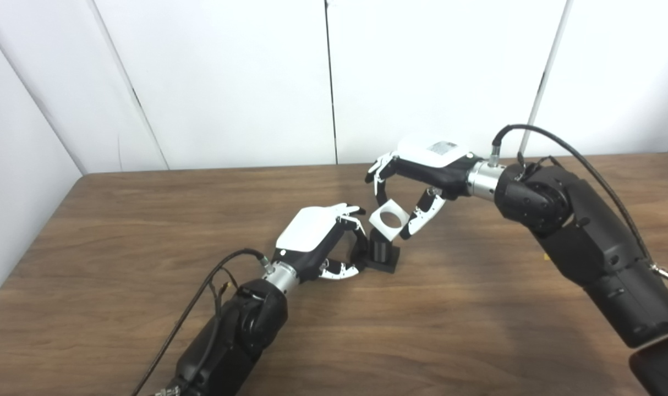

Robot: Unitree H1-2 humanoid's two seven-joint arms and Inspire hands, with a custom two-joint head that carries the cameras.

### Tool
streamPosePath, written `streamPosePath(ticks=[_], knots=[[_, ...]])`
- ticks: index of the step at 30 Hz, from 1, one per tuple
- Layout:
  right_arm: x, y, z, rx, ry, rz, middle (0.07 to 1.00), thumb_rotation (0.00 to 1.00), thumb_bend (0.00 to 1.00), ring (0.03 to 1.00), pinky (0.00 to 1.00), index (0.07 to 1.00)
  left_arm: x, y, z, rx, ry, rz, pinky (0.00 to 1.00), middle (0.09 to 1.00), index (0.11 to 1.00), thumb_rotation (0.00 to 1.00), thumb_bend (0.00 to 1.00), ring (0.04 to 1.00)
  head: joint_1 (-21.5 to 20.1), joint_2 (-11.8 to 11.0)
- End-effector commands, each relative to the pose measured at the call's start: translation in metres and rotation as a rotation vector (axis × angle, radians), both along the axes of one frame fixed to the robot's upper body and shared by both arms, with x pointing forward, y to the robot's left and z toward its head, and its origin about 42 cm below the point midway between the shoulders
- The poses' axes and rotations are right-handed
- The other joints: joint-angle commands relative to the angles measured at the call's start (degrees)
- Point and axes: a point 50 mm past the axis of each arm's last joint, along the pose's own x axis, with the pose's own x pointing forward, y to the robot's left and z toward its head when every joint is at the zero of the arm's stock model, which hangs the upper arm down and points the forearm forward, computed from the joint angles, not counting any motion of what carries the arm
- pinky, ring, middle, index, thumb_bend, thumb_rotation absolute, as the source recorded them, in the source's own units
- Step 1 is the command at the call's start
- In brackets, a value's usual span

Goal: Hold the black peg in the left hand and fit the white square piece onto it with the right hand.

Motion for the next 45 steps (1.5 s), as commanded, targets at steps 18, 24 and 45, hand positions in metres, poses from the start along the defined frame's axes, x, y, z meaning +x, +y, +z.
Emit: streamPosePath(ticks=[18, 24, 45], knots=[[0.006, 0.011, 0.022, 0.017, -0.055, 0.029, 0.803, 0.14, 0.52, 0.876, 0.80, 0.482, -0.003, -0.001, -0.002, 0.052, 0.024, -0.002, 0.88, 0.873, 0.492, 0.06, 0.52, 0.905, 0.92, 0.67], [0.004, 0.019, 0.017, 0.029, -0.034, 0.041, 0.804, 0.14, 0.52, 0.878, 0.81, 0.481, -0.002, 0.001, -0.002, 0.047, 0.024, 0.003, 0.87, 0.871, 0.491, 0.06, 0.52, 0.901, 0.80, 0.96], [0.004, 0.023, -0.001, 0.009, 0.003, 0.028, 0.805, 0.14, 0.52, 0.877, 0.84, 0.483, -0.005, -0.002, 0.001, 0.048, 0.026, 0.004, 0.88, 0.874, 0.492, 0.06, 0.52, 0.902, 1.70, 1.43]])
